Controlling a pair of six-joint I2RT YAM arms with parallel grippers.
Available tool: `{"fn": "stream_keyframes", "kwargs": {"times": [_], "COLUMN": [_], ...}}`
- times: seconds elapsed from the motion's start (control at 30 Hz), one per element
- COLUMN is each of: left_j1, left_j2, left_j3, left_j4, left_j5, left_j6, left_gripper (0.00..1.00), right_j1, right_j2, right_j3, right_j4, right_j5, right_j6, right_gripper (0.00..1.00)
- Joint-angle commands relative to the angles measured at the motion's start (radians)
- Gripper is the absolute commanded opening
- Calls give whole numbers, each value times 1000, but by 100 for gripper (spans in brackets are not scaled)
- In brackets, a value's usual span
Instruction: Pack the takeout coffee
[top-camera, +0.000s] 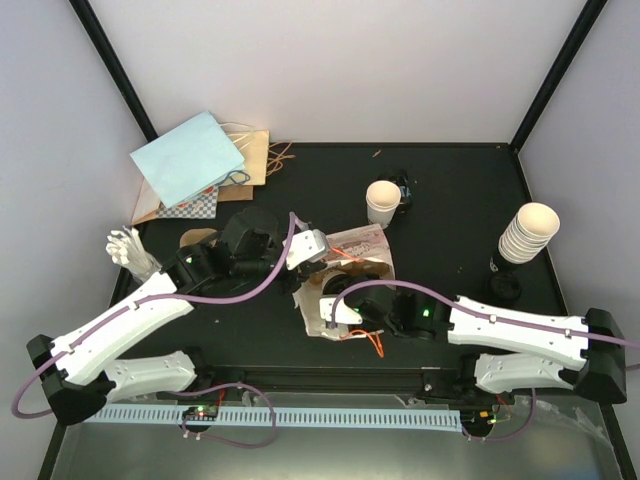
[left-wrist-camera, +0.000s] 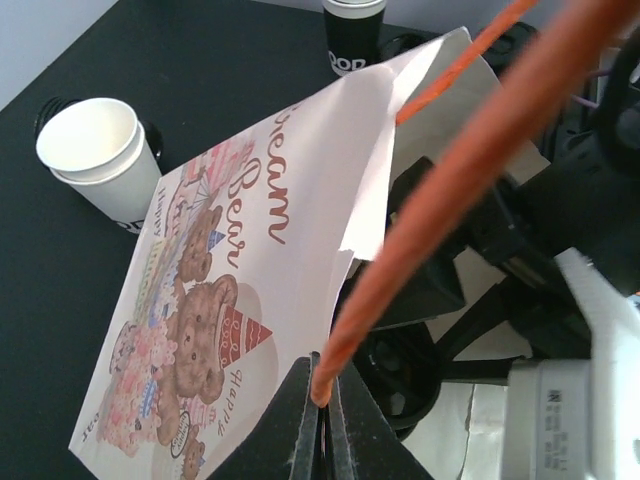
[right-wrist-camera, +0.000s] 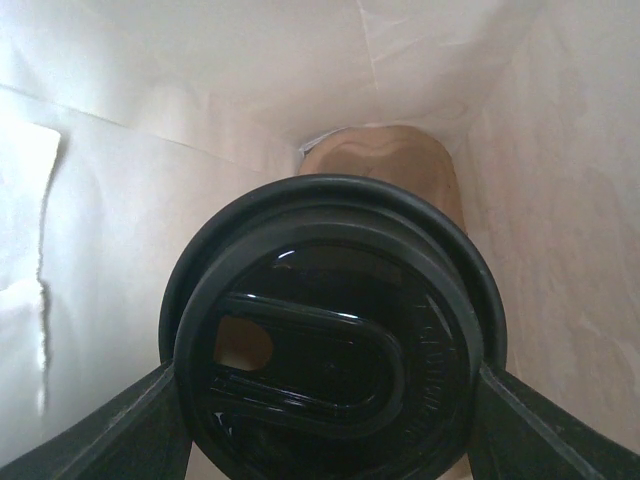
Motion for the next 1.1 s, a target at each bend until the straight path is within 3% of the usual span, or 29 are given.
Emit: {"fn": "stream_keyframes", "kwargs": {"times": [0.0,0.53,0.7,0.87,1.07], "left_j1": [-21,-48,-48,-48,-48], "left_j2": [-5,-4,20,28,10], "left_j3": [67,100,167,203,167], "left_j4": [-19,-78,-162,-225,-187], "left_j5": [33,59,90,132,153], "left_j6": [-20,-58,-92,-126,-137], "left_gripper": [2,1,2,2,4], "right_j1": [8,14,15,31,51], "right_j2": [20,-15,-34,-55,-58], "right_j3": [-13,-80,-104,-101,-111], "right_j4": [36,69,67,48,34], "right_j5": [24,85,140,126,88], "right_j6": [-22,20,54,82,97], "right_gripper": [49,48,48,48,48]}}
